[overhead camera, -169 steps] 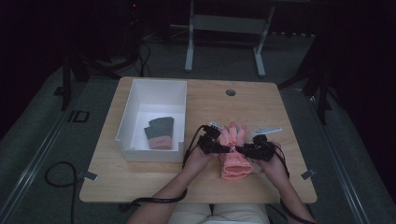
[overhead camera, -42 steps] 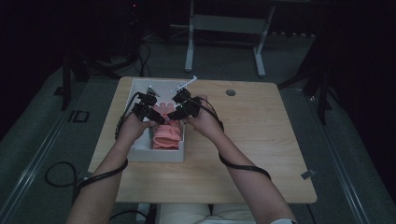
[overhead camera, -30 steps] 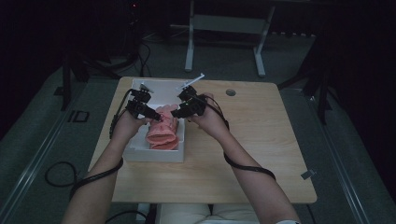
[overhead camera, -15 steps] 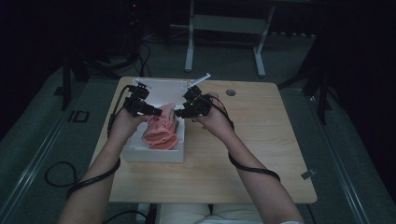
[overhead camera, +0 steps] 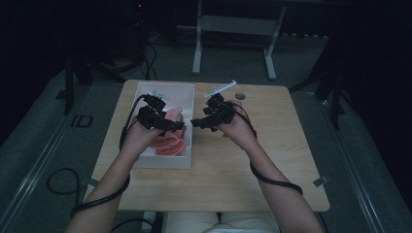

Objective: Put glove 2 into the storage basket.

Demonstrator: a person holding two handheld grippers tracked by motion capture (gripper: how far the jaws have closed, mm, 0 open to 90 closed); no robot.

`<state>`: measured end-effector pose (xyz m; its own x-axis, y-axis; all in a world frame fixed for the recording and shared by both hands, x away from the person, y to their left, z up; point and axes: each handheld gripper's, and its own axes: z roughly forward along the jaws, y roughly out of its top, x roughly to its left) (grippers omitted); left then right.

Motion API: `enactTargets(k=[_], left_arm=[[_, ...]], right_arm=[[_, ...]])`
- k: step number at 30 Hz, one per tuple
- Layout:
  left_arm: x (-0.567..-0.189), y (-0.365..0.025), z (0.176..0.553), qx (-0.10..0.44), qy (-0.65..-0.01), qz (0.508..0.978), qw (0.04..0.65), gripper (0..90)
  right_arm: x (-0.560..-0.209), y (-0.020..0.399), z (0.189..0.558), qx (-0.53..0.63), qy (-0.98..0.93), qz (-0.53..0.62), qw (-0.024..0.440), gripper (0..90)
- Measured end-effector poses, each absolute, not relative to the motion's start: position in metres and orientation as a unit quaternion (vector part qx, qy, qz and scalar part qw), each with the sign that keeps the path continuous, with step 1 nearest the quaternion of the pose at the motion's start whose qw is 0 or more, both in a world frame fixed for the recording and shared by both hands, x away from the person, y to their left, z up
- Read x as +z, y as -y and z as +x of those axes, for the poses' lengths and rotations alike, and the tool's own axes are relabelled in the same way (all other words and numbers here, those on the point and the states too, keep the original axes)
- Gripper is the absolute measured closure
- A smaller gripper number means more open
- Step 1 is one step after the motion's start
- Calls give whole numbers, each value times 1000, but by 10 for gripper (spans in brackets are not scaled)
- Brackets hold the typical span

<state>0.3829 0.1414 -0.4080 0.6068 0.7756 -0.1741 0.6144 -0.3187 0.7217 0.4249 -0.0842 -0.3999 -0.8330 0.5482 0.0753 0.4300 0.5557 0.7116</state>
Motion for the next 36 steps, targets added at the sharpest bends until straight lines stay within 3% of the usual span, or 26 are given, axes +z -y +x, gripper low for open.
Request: enactTargets(k=[1, 2, 14, 36], left_arm=[[-408, -135, 379, 101, -420, 807, 403, 21], [-408, -135, 379, 101, -420, 807, 403, 7], [-412, -90, 347, 108, -345, 821, 441, 7], [-445, -29, 296, 88, -253, 855, 443, 7]], right_arm=[[-401, 91, 423, 382, -879, 275, 78, 211], [-402, 93, 422, 384, -878, 274, 79, 207], [-417, 123, 410, 377, -880, 272, 97, 151], [-465, 173, 388, 358, -882, 285, 112, 152]])
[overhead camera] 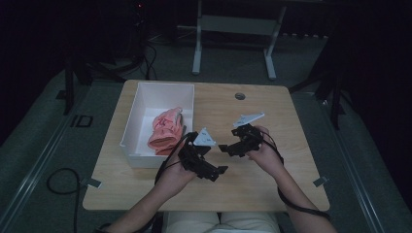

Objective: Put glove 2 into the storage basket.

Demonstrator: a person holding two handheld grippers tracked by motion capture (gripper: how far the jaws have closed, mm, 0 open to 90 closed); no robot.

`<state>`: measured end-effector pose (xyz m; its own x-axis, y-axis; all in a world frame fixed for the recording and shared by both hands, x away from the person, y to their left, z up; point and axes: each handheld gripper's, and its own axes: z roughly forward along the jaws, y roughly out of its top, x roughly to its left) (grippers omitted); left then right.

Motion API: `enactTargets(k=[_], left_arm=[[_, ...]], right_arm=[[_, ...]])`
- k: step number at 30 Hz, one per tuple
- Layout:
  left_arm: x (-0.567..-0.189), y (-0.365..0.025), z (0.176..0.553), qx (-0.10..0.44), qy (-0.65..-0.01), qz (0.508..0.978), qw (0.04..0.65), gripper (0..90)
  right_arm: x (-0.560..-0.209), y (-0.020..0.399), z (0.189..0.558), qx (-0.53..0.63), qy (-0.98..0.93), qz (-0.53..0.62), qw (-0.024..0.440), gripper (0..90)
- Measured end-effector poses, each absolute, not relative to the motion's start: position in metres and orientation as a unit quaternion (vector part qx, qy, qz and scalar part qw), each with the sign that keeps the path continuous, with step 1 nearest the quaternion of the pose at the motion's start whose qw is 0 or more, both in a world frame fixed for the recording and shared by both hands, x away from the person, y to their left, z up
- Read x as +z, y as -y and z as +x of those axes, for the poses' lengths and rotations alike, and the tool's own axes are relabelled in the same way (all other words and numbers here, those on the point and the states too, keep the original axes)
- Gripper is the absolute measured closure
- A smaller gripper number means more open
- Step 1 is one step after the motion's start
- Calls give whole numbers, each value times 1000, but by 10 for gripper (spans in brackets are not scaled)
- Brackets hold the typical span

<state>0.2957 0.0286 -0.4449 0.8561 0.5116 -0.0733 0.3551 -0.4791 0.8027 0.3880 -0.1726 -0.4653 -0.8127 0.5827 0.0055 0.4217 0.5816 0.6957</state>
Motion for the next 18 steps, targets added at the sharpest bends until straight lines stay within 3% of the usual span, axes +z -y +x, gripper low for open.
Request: enactTargets(k=[18], left_arm=[[-519, 4, 284, 52, -205, 888, 408, 7]], right_arm=[[-515, 191, 378, 343, -882, 300, 117, 156]])
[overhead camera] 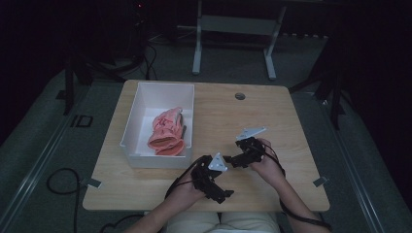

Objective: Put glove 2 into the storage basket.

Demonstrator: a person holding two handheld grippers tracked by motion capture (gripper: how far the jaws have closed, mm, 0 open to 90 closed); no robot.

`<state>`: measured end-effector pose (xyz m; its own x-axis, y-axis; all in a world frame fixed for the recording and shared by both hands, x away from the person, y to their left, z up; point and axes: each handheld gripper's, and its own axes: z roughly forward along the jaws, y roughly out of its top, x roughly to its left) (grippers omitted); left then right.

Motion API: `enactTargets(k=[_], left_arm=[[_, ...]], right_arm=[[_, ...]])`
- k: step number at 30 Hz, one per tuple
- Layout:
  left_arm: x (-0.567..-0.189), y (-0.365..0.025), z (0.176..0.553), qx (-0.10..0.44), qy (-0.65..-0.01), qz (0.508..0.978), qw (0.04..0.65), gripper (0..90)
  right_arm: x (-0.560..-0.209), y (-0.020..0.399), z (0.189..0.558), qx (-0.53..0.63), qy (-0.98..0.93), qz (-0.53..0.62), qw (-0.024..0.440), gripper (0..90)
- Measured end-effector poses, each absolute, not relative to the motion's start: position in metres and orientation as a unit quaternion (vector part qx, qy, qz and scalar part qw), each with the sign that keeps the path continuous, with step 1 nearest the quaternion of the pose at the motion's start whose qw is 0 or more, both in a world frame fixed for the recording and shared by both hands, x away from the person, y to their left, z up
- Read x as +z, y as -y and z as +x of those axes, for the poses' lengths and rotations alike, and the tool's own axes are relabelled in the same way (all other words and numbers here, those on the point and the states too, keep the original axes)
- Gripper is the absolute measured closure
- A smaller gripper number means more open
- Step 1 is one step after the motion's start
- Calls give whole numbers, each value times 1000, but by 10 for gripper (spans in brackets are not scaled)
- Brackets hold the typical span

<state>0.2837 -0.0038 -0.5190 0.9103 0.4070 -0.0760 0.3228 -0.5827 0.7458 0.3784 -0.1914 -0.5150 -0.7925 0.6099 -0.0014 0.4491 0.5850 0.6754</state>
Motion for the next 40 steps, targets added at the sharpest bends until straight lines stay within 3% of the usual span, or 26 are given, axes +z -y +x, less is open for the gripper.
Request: enactTargets(k=[13, 40], left_arm=[[-552, -2, 283, 37, -200, 885, 419, 7], [-564, -11, 276, 77, -201, 879, 425, 7]], right_arm=[[-544, 198, 373, 356, -874, 300, 138, 149], [-566, 199, 367, 379, -866, 277, 171, 136]])
